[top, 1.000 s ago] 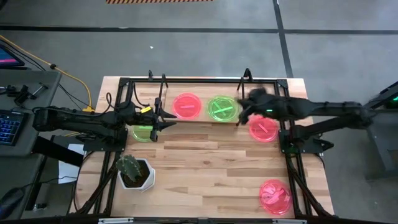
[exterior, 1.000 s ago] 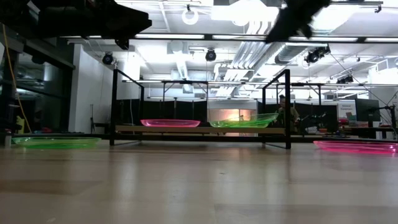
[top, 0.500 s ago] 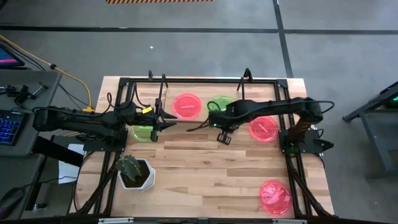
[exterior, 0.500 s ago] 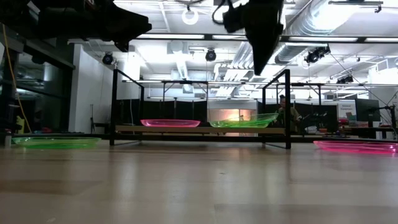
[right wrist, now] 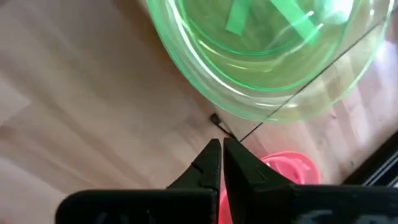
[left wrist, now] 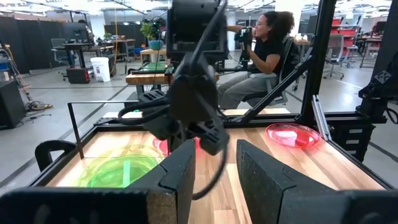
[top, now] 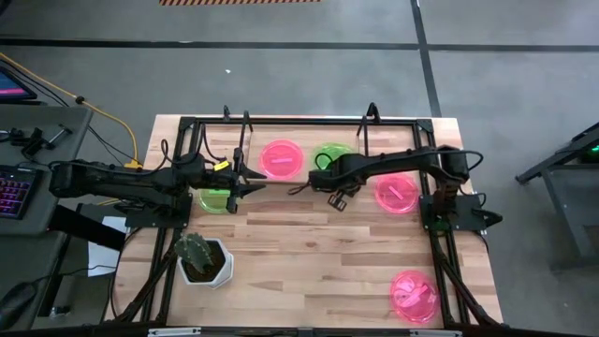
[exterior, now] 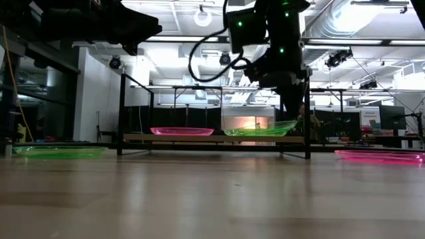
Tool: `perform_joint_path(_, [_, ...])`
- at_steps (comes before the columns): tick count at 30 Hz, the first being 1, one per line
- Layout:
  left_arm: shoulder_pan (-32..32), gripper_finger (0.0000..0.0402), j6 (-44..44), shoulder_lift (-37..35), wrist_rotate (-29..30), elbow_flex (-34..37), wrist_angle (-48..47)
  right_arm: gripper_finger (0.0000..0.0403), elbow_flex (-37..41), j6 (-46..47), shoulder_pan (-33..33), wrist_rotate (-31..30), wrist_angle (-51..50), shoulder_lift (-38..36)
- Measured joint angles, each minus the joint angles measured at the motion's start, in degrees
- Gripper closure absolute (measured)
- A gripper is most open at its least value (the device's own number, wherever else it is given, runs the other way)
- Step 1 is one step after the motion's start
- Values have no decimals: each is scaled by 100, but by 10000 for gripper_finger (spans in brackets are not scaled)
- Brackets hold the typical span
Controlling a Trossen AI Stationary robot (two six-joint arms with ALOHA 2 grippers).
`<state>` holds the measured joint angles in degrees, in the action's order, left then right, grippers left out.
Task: Place and stack plates onto a shelf
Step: Stack the bottom green plate on top of the other green plate on the shelf
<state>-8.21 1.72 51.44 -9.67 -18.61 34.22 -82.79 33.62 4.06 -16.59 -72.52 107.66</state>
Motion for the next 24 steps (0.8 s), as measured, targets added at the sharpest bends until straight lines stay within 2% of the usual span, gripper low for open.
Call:
perform_joint_path(6, [1,296,0,0,0,0,2,403,108,5,161,-163,166,-9])
perform_joint_path(13, [0,296,0,0,0,0,4,403,119,440,197,-507,448,-4])
perform_joint_path(17, [0,296,0,0,0,0,4,403,121,543,70,-718,820,0])
perform_joint_path(21, [0,296,0,0,0,0,6,403,93,260,-115,-745,964,2])
perform_joint_path(24, [0,296,10,0,18,0,9,403,75,583,-210,-742,942,2])
